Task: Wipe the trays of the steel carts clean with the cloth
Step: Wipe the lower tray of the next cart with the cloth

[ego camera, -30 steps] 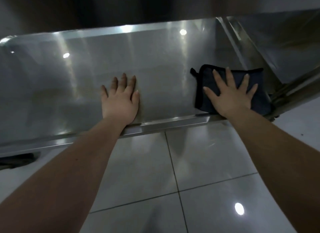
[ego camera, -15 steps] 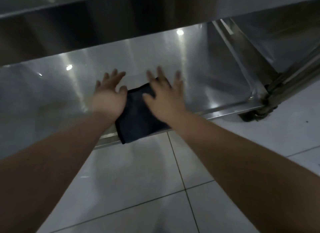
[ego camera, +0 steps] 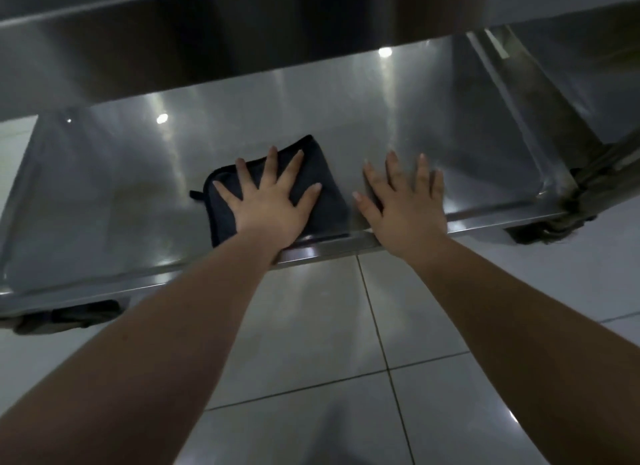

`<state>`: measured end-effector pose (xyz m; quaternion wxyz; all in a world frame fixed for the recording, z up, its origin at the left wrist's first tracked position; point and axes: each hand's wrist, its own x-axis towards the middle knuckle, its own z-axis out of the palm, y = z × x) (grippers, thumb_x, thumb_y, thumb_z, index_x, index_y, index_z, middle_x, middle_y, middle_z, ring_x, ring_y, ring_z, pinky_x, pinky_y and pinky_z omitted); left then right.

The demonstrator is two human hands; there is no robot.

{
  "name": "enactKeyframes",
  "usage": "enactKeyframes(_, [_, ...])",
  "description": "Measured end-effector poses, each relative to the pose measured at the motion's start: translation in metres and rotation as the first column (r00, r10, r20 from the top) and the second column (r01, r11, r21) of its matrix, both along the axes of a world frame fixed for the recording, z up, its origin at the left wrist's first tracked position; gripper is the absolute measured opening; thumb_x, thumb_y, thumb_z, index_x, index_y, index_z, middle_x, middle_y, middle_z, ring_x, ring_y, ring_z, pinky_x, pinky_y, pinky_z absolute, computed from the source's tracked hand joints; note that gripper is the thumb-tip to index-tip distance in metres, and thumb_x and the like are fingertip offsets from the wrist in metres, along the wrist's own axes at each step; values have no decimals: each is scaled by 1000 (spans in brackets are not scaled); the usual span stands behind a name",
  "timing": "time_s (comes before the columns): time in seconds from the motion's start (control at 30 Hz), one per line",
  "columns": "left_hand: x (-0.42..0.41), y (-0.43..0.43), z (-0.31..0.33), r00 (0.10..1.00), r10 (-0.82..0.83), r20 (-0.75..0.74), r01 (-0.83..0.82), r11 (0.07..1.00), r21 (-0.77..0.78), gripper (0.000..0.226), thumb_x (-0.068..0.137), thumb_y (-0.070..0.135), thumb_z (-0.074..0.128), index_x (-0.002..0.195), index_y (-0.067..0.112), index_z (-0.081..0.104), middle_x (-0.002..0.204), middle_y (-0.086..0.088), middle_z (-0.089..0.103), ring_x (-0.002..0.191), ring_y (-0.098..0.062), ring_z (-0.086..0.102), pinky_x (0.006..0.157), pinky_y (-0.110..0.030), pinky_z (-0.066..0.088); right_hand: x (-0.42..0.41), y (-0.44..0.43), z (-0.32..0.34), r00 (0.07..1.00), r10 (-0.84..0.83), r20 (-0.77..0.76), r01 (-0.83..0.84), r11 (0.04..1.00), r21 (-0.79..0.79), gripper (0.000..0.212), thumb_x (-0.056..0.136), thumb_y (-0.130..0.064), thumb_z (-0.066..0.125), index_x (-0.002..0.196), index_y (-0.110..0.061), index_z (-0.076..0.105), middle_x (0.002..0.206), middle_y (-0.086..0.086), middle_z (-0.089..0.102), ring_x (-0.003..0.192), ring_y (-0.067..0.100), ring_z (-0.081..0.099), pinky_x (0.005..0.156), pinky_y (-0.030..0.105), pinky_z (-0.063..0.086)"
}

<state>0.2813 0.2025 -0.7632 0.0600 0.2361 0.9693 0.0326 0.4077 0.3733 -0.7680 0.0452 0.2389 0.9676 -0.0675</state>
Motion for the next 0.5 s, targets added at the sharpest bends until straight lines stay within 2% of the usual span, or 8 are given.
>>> enactKeyframes(0.17, [-36,-60,4,998,-60,-35,59,998,-35,84,69,95,3,145,60,-4,163,12,-2,148,-39,-7,107,-74,-8,-2,-4,2,999,-25,31,25,1000,14,71,88,-72,2,152,-43,-7,164,-1,-10,146,42,-15,115,62,-5])
enactKeyframes(0.23, [-35,-61,4,996,-77,-43,75,996,-43,85,68,96,4,145,60,-6,164,11,-4,148,-39,-7,107,-73,-9,-8,-17,6,1000,-9,-15,9,1000,3,70,89,-70,2,153,-42,-3,164,-2,-7,148,37,-15,115,64,-6])
enactKeyframes(0.33, [-32,-57,5,996,-68,-55,66,997,-39,86,68,96,8,145,59,-6,164,9,-3,147,-40,-7,106,-73,-10,-32,-52,11,993,89,-73,-94,993,-72,66,94,-63,3,155,-38,1,165,-5,-5,149,27,-15,118,57,-6])
enactKeyframes(0.43, [-28,-57,4,997,-59,-55,57,998,-23,88,66,98,6,145,60,-5,164,9,-2,147,-40,-7,107,-73,-11,-48,-71,10,996,43,-75,-55,985,-166,60,98,-56,1,155,-37,1,164,-9,-6,149,26,-17,117,57,-11])
enactKeyframes(0.5, [-23,-57,2,998,-49,-48,49,999,-4,89,64,98,5,144,61,-6,164,11,-3,147,-40,-9,106,-73,-12,-49,-71,6,994,18,-108,-37,983,-181,60,99,-55,0,155,-36,7,164,-11,0,150,25,-12,116,58,-13])
